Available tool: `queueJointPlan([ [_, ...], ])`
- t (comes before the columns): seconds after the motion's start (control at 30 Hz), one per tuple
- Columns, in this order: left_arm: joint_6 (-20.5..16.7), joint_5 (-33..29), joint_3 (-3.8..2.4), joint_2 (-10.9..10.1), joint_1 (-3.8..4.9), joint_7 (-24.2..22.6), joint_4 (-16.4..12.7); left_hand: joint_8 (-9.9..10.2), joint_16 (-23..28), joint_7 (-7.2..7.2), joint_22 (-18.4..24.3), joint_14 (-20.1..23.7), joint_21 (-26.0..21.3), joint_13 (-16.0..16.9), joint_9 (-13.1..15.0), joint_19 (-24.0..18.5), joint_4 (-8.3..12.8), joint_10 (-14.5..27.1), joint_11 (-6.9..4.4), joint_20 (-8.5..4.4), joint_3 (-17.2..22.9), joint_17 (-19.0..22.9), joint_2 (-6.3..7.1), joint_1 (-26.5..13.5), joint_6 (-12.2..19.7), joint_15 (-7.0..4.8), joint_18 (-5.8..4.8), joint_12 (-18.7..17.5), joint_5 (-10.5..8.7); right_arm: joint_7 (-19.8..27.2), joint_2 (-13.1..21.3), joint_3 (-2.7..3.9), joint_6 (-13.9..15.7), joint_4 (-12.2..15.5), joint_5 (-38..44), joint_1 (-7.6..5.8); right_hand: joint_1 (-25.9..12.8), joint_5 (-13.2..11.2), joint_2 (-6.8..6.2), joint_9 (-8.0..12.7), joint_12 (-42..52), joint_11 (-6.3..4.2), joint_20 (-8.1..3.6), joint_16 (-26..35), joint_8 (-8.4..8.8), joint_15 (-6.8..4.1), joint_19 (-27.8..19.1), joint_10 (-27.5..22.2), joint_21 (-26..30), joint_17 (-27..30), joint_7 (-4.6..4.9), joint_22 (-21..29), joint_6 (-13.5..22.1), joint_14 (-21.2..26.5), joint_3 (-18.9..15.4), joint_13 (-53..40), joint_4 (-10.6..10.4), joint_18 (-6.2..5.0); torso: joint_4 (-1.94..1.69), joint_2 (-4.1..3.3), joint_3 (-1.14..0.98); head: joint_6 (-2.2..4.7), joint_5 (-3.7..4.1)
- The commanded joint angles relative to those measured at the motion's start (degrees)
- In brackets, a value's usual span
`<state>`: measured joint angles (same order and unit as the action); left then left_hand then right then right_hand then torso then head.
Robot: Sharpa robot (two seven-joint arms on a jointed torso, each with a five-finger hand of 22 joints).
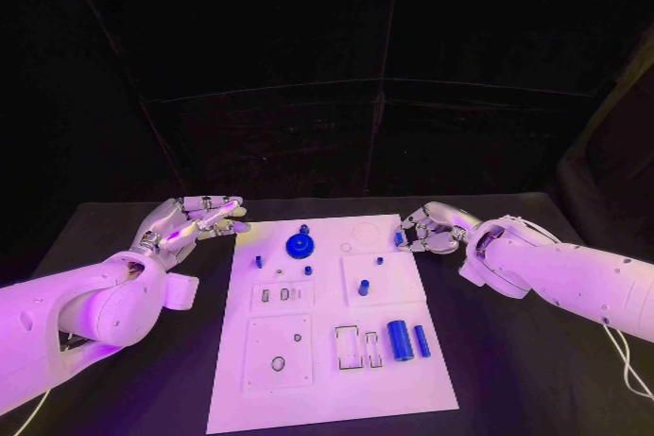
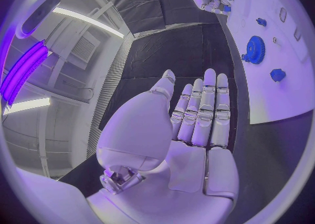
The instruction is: Assemble the parts on the task board
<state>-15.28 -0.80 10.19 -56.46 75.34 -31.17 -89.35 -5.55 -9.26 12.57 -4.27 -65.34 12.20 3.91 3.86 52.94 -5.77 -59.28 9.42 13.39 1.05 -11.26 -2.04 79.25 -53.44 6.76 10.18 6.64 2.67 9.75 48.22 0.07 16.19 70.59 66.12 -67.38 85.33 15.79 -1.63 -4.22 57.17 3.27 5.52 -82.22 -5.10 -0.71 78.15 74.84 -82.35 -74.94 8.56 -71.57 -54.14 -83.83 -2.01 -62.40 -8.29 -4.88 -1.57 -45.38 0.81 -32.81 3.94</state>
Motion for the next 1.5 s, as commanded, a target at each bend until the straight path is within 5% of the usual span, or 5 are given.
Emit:
queueJointPlan([
  [0.03,0.77,0.16,-0.05,-0.05,0.05,-0.32,-0.16,-0.14,0.29,0.12,0.05,-0.37,-0.23,0.03,0.0,0.43,0.25,-0.24,0.14,0.06,-0.01,-0.09,-0.5,-0.23,-0.42,-0.02,0.42,0.21,0.16,-1.19,-0.16,0.01,-1.03,-0.03,0.96,-0.07,0.05,-0.5,0.67,-0.11,0.55,-0.05,-0.08,-0.39,-0.33,-0.25,0.45,0.51,-0.35,-2.71,-0.05,-0.22,-0.65,-3.76,0.23,-0.32,0.34,1.05,0.02,-0.01,0.0,-0.11,0.04],
  [0.8,0.78,0.16,-0.05,-0.23,0.06,0.03,-0.03,-0.06,0.39,0.18,0.08,-0.31,-0.28,-0.01,-0.03,0.42,0.28,-0.15,0.19,0.06,-0.02,-0.11,-0.51,-0.28,-0.35,0.01,0.4,0.11,0.16,-1.4,-0.94,0.01,-0.18,-0.09,1.16,0.02,-0.15,-1.09,0.89,-0.09,1.3,-0.1,-0.13,-0.57,-0.46,-0.3,0.59,0.84,-0.49,-2.98,-0.11,-0.48,-1.18,-3.8,0.35,-0.95,0.37,1.1,0.04,0.0,-0.05,-0.23,-0.12],
  [0.9,0.78,0.16,-0.05,-0.25,0.06,0.09,-0.05,-0.03,0.43,0.2,0.09,-0.29,-0.29,-0.02,-0.04,0.42,0.29,-0.11,0.21,0.07,-0.03,-0.12,-0.51,-0.31,-0.31,0.03,0.4,0.07,0.16,-1.31,-0.94,0.01,0.4,-0.11,1.13,0.02,-0.13,-1.55,1.65,-0.33,1.8,-0.39,-0.23,-0.66,-1.27,-0.47,0.6,1.08,-0.55,-3.12,-0.46,-0.55,-2.84,-3.81,0.89,-1.38,0.37,1.09,0.04,0.01,-0.06,-0.24,-0.1],
  [1.1,0.79,0.16,-0.05,-0.32,0.06,0.15,-0.06,-0.03,0.43,0.2,0.09,-0.29,-0.29,-0.02,-0.04,0.42,0.29,-0.11,0.21,0.07,-0.03,-0.12,-0.51,-0.31,-0.31,0.03,0.4,0.07,0.16,-0.61,-0.95,0.01,4.37,-0.01,1.02,0.03,2.26,-5.49,4.36,-1.49,4.6,-2.16,-1.34,-1.3,-4.51,-1.88,1.11,2.58,-0.98,-4.17,-2.68,-1.46,-8.77,-4.0,4.35,-3.77,2.05,1.24,0.09,0.02,-0.12,-0.31,-0.15],
  [1.5,0.68,0.16,-0.05,-0.78,0.07,0.2,-0.33,-0.03,0.43,0.2,0.09,-0.29,-0.29,-0.02,-0.04,0.42,0.29,-0.11,0.21,0.07,-0.03,-0.12,-0.51,-0.31,-0.31,0.03,0.4,0.07,0.16,-1.08,0.78,0.07,8.11,4.26,0.99,-0.05,1.29,-6.7,4.4,-1.49,5.15,-2.38,-1.9,-1.59,-4.52,-2.2,1.47,3.07,-1.28,-4.66,-2.87,-2.1,-8.87,-4.09,5.74,-4.4,2.4,1.39,0.04,0.14,0.06,-0.34,-0.08],
])
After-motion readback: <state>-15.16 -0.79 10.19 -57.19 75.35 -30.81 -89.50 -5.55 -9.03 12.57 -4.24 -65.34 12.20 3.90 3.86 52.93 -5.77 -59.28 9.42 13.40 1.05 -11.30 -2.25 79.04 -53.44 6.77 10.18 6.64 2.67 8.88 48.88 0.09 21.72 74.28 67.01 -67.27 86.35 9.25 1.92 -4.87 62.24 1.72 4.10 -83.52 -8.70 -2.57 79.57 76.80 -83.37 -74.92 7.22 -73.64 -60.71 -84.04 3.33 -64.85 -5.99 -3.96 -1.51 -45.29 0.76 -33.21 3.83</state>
